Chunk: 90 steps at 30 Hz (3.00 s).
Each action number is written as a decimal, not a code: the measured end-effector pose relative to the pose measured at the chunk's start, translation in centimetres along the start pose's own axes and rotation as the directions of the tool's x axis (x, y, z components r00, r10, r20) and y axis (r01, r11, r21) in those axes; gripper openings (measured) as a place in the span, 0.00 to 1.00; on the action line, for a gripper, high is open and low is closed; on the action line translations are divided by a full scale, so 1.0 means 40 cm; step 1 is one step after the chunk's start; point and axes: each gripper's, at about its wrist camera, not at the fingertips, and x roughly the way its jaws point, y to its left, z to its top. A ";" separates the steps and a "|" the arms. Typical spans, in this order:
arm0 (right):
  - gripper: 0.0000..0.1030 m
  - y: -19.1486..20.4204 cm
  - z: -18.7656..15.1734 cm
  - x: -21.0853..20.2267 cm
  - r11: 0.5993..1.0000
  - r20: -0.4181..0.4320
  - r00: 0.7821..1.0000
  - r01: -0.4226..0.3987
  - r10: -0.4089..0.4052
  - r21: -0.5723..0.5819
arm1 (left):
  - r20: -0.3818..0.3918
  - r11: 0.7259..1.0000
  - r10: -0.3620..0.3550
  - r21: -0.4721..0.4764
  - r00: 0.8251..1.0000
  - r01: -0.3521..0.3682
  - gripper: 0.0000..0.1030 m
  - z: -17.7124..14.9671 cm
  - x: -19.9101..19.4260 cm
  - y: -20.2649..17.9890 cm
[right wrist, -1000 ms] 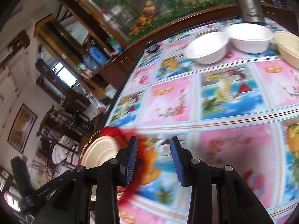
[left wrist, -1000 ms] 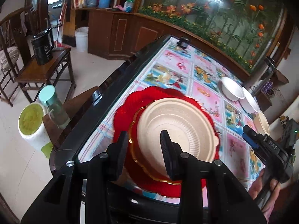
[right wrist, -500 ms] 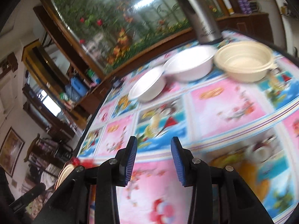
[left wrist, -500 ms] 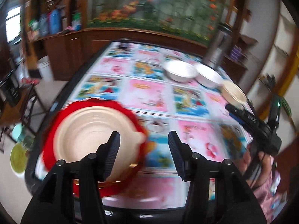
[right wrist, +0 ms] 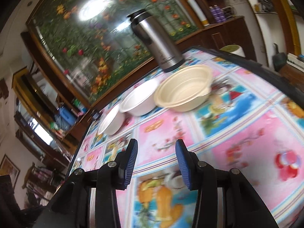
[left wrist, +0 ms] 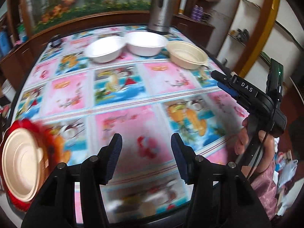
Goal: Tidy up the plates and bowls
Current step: 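Move both tools back to the remaining beige paper plate, then close both tools on the beige paper plate rim and lift it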
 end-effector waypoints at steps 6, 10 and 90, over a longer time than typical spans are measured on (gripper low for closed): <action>0.46 -0.101 0.072 -0.040 0.996 0.033 0.999 0.041 -0.043 0.075 | -0.006 0.997 -0.041 0.060 0.999 0.041 0.50 0.046 0.020 -0.092; 0.46 -0.142 0.143 -0.045 0.990 0.047 0.993 0.103 -0.108 0.101 | -0.024 0.996 -0.050 0.069 0.998 0.051 0.50 0.083 0.040 -0.115; 0.09 -0.285 0.241 0.216 0.925 -0.105 0.994 0.018 0.024 0.380 | -0.069 0.927 -0.132 -0.361 0.989 0.098 0.10 0.393 0.441 -0.101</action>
